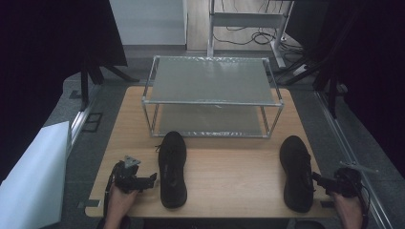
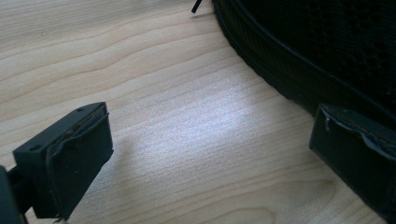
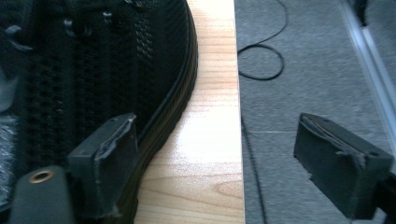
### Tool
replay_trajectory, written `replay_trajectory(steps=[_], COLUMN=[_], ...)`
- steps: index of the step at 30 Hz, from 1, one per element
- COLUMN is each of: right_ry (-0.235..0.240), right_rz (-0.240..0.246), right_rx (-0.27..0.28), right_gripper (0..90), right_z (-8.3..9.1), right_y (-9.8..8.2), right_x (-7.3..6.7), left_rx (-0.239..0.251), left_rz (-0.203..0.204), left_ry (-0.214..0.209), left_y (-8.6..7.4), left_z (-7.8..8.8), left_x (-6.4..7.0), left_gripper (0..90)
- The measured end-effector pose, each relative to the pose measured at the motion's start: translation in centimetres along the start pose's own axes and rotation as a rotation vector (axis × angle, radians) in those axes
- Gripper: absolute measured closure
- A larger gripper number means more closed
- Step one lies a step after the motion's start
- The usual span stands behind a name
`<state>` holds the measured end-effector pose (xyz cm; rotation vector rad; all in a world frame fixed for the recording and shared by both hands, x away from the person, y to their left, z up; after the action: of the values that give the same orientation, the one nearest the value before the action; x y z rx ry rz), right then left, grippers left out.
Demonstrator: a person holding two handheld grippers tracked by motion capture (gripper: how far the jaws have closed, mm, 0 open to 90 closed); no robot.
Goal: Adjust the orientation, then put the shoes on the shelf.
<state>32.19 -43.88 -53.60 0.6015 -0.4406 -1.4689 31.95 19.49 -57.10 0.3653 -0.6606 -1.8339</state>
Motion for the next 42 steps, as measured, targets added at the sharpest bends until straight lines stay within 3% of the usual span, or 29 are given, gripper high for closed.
replay_trajectory(steps=[4, 9, 15, 19, 23, 30, 34, 37, 42], right_ry=[-0.009, 0.015, 0.127, 0.165, 0.179, 0.178, 0.167, 0.150, 0.126], right_rz=[0.024, 0.016, -0.035, -0.009, 0.013, 0.041, 0.087, 0.098, 0.062], right_rx=[0.008, 0.038, 0.083, 0.085, 0.073, 0.025, 0.014, -0.005, -0.013], right_gripper=[12.2, 11.4, 11.5, 10.7, 10.8, 10.8, 11.9, 12.4, 14.4], right_z=[0.1, 1.2, 2.8, 3.0, 2.8, 1.3, 0.4, -0.6, -1.9], right_y=[-0.1, 0.0, 0.6, 1.1, 1.4, 1.5, 1.7, 1.8, 1.8], right_x=[0.1, -0.2, -1.7, -3.5, -4.3, -4.9, -5.5, -5.8, -5.8], left_rx=[-0.001, 0.007, 0.055, 0.094, 0.120, 0.091, 0.075, 0.064, 0.011], left_rz=[0.012, 0.023, 0.034, 0.044, 0.040, -0.006, -0.023, -0.016, -0.035], left_ry=[-0.004, -0.003, -0.005, -0.018, -0.044, -0.070, -0.061, -0.078, -0.048], left_y=[0.0, 0.3, 1.7, 2.9, 4.0, 4.9, 5.1, 5.1, 4.7], left_z=[0.1, 0.5, 2.1, 3.2, 3.9, 3.0, 2.4, 1.9, 0.7], left_x=[0.0, 0.2, 0.7, 1.6, 2.9, 5.3, 5.9, 6.3, 6.7], left_gripper=[0.0, 0.6, 2.3, 2.4, 2.5, 2.0, 3.0, 4.0, 5.4])
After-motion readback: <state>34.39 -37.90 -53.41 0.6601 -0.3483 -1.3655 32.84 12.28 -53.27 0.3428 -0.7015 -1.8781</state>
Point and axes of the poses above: each handheld gripper's, and its own axes: z roughly backward along the jaws, y roughly out of its top, x roughly to its right, the point moved 8 cm from there along -z, roughly forward along the jaws, and after that the axes turned 5 degrees about -x, right-handed, at the moved point
